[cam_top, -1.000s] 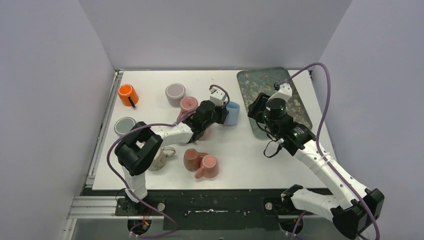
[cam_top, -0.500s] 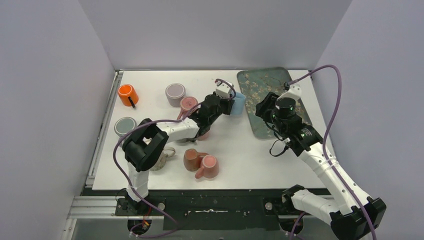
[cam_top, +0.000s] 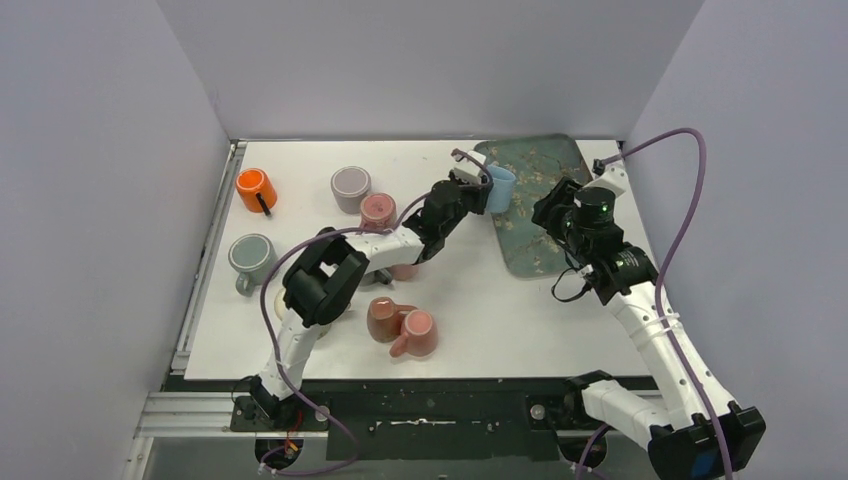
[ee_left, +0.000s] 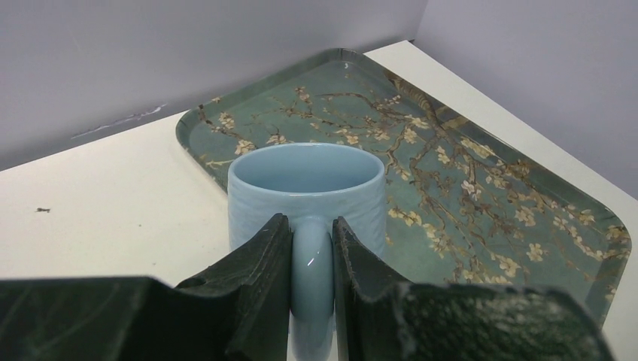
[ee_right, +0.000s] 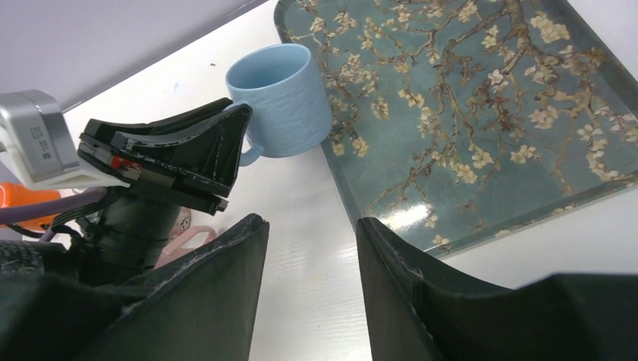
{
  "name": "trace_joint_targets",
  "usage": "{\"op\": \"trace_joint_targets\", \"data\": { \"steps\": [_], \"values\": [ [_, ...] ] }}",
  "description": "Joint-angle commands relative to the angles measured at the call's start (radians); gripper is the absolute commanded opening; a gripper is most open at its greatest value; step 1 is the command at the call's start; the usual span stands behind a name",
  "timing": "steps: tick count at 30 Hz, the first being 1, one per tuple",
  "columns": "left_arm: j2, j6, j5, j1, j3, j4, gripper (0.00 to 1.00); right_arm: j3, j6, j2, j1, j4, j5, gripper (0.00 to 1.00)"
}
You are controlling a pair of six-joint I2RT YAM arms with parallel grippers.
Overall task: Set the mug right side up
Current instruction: Place the cup on the tray.
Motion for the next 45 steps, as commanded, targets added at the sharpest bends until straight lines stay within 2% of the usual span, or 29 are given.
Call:
{"op": "trace_joint_targets", "data": {
  "steps": [1,10,17,22,36,45],
  "values": [
    [0.045,0.010,0.010,-0.020,0.146,0.237,0.00,0.039,-0.028,-0.008,-0.041,-0.005,-0.041,0.48],
    [0.217,-0.015,-0.008,-0.039,0.321,0.271,0.00,0.017,-0.040,0.008,-0.108,-0.003,-0.095,0.47],
    [0.264,-0.043,-0.018,-0.069,0.324,0.250,0.00,0.012,-0.046,0.026,-0.133,-0.006,-0.126,0.47],
    [0.214,-0.087,0.001,-0.084,0.210,0.255,0.27,-0.003,-0.046,0.033,-0.145,0.002,-0.141,0.47],
    [0.072,-0.171,0.071,-0.082,0.063,0.112,0.43,-0.051,-0.027,0.013,-0.152,0.012,-0.204,0.47],
    [-0.152,-0.295,0.111,0.022,-0.054,-0.143,0.58,-0.075,0.062,0.097,-0.152,0.118,-0.250,0.45]
  ]
}}
